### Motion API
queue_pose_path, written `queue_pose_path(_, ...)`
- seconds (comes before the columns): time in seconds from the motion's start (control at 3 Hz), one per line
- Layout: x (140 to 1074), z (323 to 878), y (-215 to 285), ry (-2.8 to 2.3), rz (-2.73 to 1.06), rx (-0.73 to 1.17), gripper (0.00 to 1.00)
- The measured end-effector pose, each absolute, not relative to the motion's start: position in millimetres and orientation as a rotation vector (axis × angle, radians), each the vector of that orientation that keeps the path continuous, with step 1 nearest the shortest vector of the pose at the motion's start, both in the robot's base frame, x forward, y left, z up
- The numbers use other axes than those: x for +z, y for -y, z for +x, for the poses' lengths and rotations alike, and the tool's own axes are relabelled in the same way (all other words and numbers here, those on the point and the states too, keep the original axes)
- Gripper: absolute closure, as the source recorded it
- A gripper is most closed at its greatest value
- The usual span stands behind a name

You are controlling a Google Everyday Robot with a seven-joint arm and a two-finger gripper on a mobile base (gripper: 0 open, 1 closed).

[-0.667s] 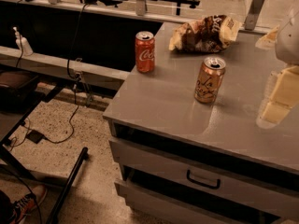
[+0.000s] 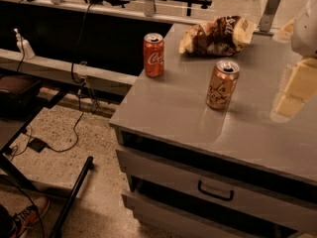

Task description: Move brown chip bag near orange can

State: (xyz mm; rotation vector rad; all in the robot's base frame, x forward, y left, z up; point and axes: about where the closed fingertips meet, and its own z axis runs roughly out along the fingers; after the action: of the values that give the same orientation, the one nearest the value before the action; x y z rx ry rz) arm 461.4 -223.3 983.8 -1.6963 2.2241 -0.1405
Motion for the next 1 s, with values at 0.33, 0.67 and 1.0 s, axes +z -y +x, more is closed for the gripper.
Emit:
queue_pose_path(0.33, 992.0, 510.6, 235.5, -2.187, -1.669, -0.201, 0.0)
queue_pose_path(0.67, 1001.8, 582.9, 246.7, -2.117, -1.644, -0.264, 0.0)
queue_pose_path(1.0, 1006.2, 635.1, 251.8, -2.065, -1.623, -0.296, 0.0)
